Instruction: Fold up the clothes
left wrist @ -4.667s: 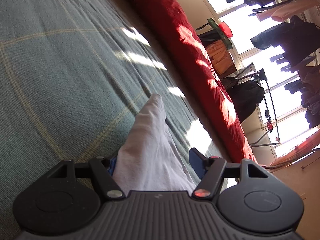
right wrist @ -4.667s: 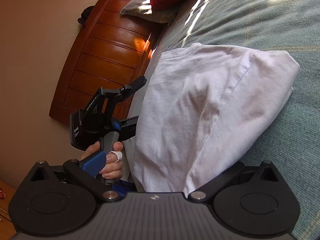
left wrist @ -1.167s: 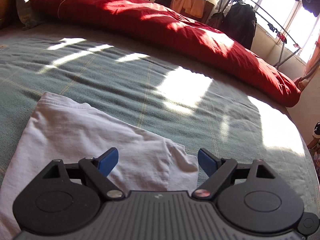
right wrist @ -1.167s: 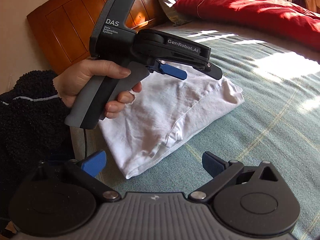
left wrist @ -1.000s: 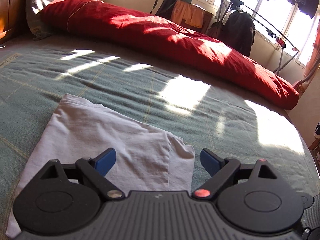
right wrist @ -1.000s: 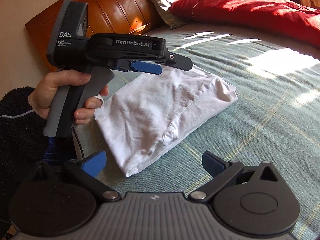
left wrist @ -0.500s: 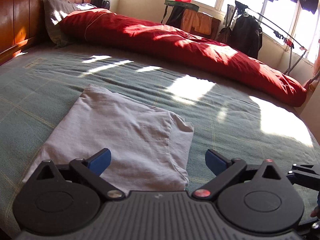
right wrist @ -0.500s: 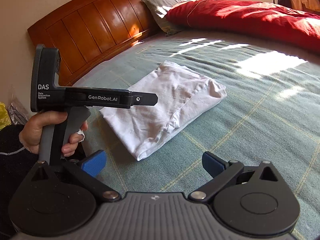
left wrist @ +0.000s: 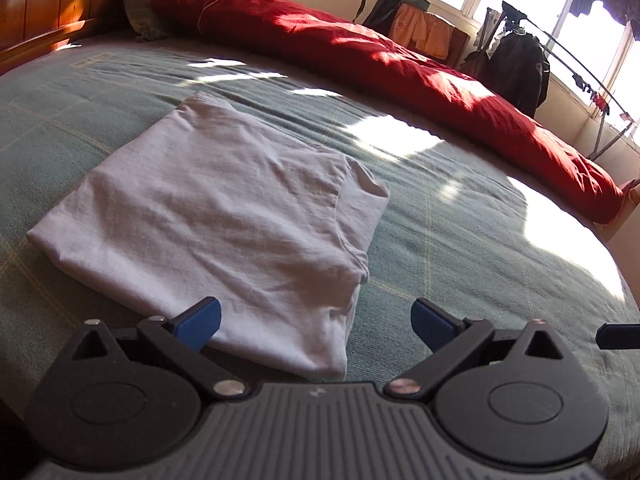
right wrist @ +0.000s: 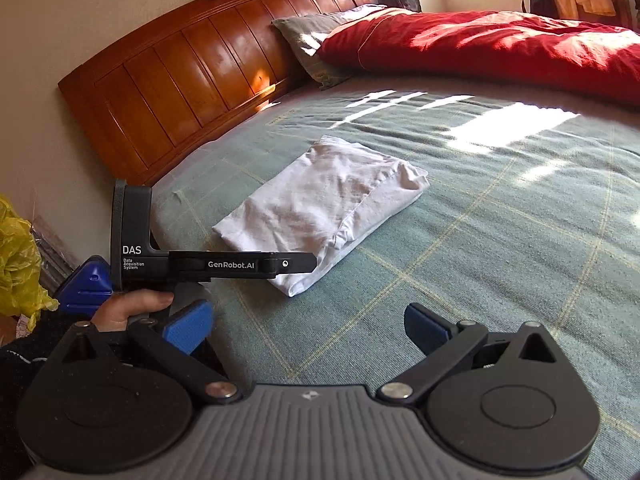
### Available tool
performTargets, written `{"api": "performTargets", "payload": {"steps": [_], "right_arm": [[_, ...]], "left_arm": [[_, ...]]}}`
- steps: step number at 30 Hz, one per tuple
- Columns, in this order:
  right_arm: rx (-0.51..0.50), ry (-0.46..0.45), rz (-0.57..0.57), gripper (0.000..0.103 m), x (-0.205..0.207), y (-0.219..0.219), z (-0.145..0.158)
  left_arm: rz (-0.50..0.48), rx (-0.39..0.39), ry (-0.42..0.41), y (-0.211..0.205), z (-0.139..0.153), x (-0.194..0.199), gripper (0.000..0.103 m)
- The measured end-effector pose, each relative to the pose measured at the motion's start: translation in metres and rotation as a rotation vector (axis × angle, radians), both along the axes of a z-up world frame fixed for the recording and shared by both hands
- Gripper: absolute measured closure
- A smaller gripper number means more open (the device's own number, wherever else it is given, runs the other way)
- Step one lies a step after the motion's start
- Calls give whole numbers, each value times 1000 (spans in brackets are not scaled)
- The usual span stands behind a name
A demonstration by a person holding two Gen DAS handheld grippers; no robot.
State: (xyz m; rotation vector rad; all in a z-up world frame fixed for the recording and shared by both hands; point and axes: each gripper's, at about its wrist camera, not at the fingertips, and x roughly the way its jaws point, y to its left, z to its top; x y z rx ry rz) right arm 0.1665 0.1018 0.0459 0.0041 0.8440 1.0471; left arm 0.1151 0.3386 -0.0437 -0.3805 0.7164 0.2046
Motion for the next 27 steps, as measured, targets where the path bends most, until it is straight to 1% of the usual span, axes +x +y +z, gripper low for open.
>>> {"api": "performTargets", "payload": {"steps": [3,6,9,12,16,18,21,22,24,26,27], "right_arm": [[-23,-13,-6,0,-4,-3,2],[-62,-19,9,0,-10,0,-1],[-114,-29,42,0,-20,7,-6],[-149,-38,68,0,-30,12,-11],[-153,-35,81,0,-37,13,-13],[-150,-26,79,0,-39,11,-13],[-153,-34,69,0,-42,9,-12],[-154,-38,66,0,-43,9,-12],[-153,-51,62,0,-46,7,-10],[-157,-63,61,0,-50,6,-10],[-161,-70,60,0,-52,6,-10]], "left_arm": [[7,74,-58,-13,23,-18,2],[3,165,-110,-33,44,-39,2],[41,269,-137,-54,55,-58,1],[72,318,-163,-68,57,-76,1],[106,290,-166,-75,53,-95,1],[132,249,-150,-73,47,-104,1],[190,165,-94,-65,40,-118,1],[218,167,-84,-65,37,-123,1],[286,197,-50,-67,36,-133,1],[339,194,-13,-68,35,-144,1],[349,175,-8,-68,35,-148,1]]}}
